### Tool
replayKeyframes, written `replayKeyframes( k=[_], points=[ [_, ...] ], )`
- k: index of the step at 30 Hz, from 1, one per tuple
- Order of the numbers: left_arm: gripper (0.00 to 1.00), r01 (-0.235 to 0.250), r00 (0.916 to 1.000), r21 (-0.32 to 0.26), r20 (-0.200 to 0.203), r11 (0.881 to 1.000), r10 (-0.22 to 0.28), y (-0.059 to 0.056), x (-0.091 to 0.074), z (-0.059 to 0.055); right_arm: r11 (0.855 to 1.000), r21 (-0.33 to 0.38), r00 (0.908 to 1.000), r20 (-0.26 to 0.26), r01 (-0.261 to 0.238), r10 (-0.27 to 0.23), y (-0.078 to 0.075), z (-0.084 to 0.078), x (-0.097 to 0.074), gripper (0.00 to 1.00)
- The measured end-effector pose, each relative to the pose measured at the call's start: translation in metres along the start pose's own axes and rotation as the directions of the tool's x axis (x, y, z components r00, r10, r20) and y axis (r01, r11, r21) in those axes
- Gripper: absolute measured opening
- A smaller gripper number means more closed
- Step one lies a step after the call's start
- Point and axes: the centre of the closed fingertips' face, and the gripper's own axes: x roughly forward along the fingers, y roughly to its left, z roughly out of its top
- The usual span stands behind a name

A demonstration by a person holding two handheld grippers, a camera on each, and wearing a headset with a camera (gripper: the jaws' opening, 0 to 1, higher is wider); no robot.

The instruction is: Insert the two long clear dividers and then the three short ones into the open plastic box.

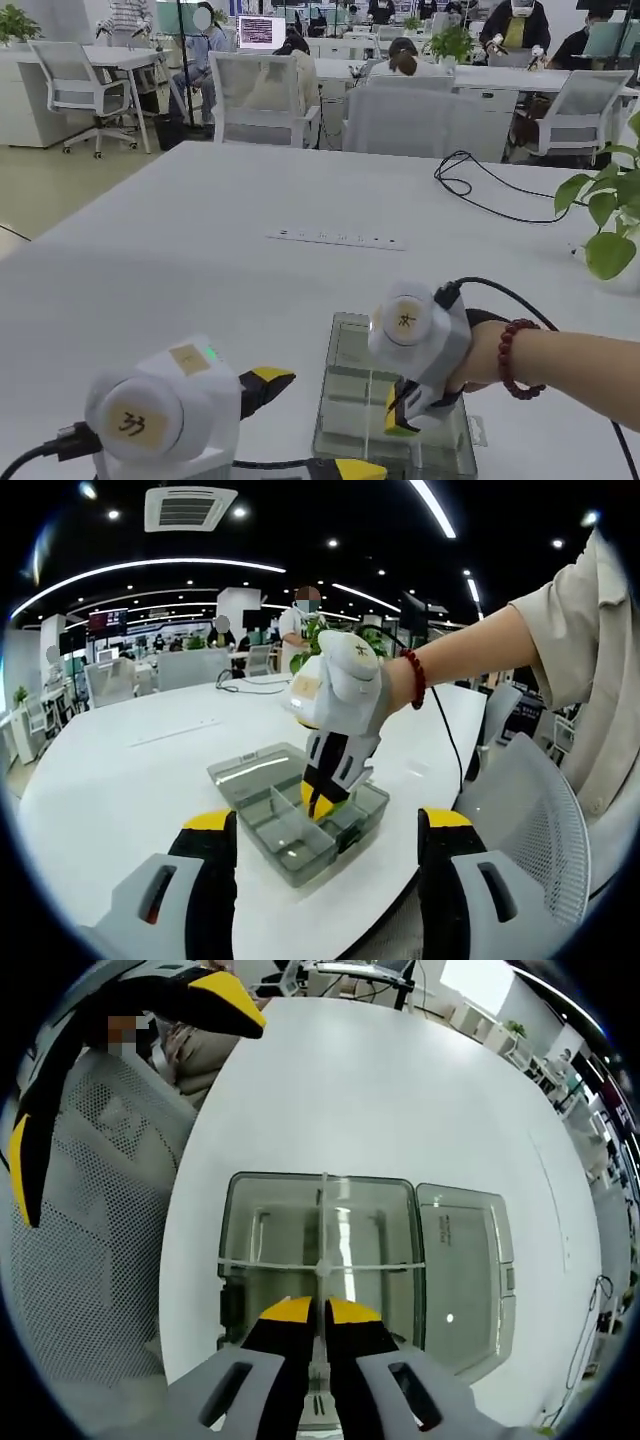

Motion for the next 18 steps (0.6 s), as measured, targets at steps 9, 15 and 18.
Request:
replayKeyframes(
  k=[9, 15, 18],
  points=[
    [0.75, -0.013, 0.9999, -0.006, 0.008, 1.0, 0.013, 0.003, 0.0, 0.004, 0.999, 0.04, 0.9968, 0.074, 0.027, -0.03, -0.001, 0.014, -0.013, 0.19],
    [0.76, -0.014, 0.9999, -0.002, 0.004, 1.0, 0.014, 0.002, -0.001, 0.004, 0.995, 0.092, 0.9915, 0.123, 0.031, -0.043, 0.002, 0.016, -0.026, 0.3],
    [0.77, -0.014, 0.9999, -0.004, 0.001, 1.0, 0.014, 0.002, -0.001, 0.004, 0.994, 0.109, 0.9893, 0.138, 0.031, -0.046, 0.003, 0.013, -0.032, 0.33]
  ],
)
